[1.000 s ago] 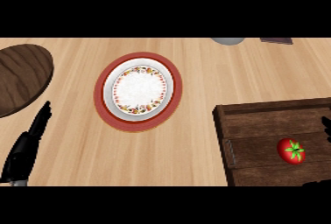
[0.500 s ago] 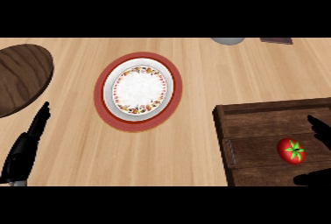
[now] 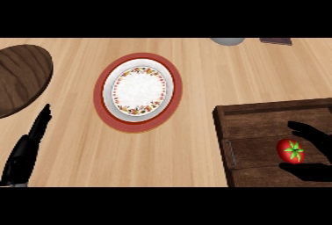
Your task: Pick the tomato from the tray and place it in the plate
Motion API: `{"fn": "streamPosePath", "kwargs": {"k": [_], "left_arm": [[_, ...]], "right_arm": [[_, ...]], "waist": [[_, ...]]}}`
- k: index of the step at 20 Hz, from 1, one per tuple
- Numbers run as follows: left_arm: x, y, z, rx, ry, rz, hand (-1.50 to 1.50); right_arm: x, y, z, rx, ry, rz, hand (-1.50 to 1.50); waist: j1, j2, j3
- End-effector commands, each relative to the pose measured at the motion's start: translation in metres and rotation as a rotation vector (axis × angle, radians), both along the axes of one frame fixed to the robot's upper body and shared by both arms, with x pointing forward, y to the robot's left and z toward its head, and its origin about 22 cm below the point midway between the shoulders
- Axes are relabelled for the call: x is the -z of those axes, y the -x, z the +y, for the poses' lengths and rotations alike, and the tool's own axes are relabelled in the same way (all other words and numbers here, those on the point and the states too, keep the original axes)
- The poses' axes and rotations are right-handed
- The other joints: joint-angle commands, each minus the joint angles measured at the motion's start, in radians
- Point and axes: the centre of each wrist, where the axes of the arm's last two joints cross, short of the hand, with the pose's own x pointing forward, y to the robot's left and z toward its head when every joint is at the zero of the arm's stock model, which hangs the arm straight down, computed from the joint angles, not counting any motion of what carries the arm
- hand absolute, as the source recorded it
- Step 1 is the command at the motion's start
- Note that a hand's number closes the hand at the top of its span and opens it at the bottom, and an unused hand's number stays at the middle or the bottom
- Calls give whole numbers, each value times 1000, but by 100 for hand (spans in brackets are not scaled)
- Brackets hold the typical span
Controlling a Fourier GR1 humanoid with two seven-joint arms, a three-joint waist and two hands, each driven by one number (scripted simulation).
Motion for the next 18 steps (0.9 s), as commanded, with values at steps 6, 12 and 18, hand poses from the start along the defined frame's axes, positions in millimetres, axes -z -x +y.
{"fn": "streamPosePath", "kwargs": {"k": [6,12,18], "left_arm": [[-10,5,-16,-15,13,0,0],[-4,-11,-10,46,2,-8,0],[-18,-34,-34,185,12,-59,0]], "right_arm": [[29,-2,-11,-11,-23,-87,150],[-13,-63,13,-183,201,-163,150],[-83,-113,32,-487,593,-251,150]], "waist": [[5,3,6],[59,14,7],[187,51,8]]}}
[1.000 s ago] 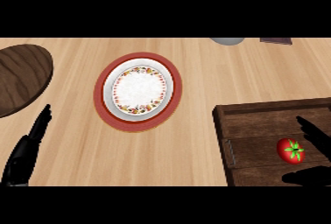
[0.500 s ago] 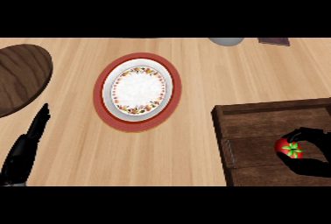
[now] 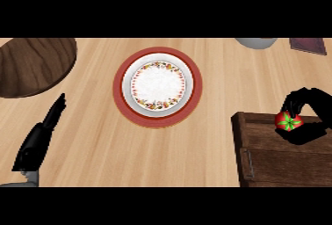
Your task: Pick the tomato from the tray and place it in the plate
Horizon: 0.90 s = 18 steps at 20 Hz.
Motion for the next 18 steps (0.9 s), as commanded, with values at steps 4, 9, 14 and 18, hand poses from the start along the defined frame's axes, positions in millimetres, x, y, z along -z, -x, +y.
{"fn": "streamPosePath", "kwargs": {"k": [4,9,14,18], "left_arm": [[-10,-18,-19,47,-4,-27,0],[0,-13,-11,-5,3,5,0],[7,5,-2,-43,-10,27,0],[3,0,16,-86,-11,24,0]], "right_arm": [[-52,-64,10,-135,208,-220,150],[-63,-95,22,-190,195,-438,150],[-86,-115,36,-329,50,-672,150],[-105,-133,76,-522,-106,-683,150]], "waist": [[20,12,6],[-14,1,5],[-45,-13,4],[-81,-21,1]]}}
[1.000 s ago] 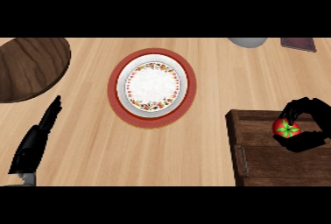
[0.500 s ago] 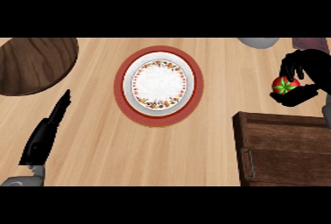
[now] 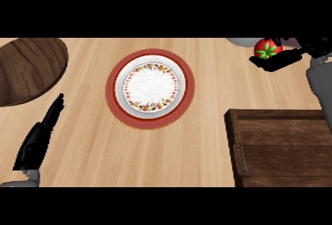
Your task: Pick the tomato from the tray and place it in the plate
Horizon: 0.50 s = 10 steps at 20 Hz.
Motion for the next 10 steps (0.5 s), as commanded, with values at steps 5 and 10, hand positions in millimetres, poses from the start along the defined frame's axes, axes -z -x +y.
{"fn": "streamPosePath", "kwargs": {"k": [5,10], "left_arm": [[8,23,8,-48,3,15,0],[-2,24,13,-77,-5,6,0]], "right_arm": [[-25,-25,86,-299,-83,-14,150],[-25,-23,117,-374,-141,34,150]], "waist": [[-48,-17,-2],[-65,-19,-2]]}}
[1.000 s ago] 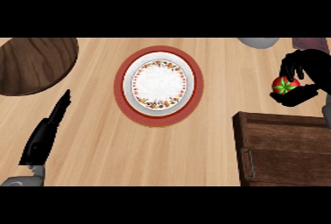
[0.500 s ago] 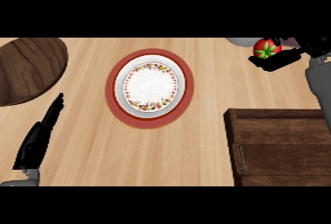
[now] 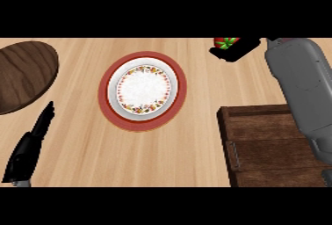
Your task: Pick the tomato from the tray and place it in the plate
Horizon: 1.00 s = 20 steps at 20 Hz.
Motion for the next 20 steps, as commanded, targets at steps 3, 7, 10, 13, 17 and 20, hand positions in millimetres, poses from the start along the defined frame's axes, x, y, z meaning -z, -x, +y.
{"fn": "streamPosePath", "kwargs": {"k": [3,7,10,13,17,20], "left_arm": [[4,-4,-18,-3,-15,-10,0],[18,2,-8,7,12,9,0],[-1,-20,2,-7,6,-3,0],[4,1,11,-7,11,6,0],[-9,-10,-2,20,-1,-9,0],[9,-17,0,54,-1,-1,0]], "right_arm": [[-20,6,66,-99,-3,64,150],[-2,8,130,-66,-8,119,150],[23,12,153,-92,73,178,150],[24,13,169,-76,100,211,150],[37,11,179,-64,167,242,150],[42,18,192,-77,178,271,150]], "waist": [[-19,-4,0],[-6,2,-1],[-9,4,-1],[6,3,-1],[21,5,-1],[40,9,-2]]}}
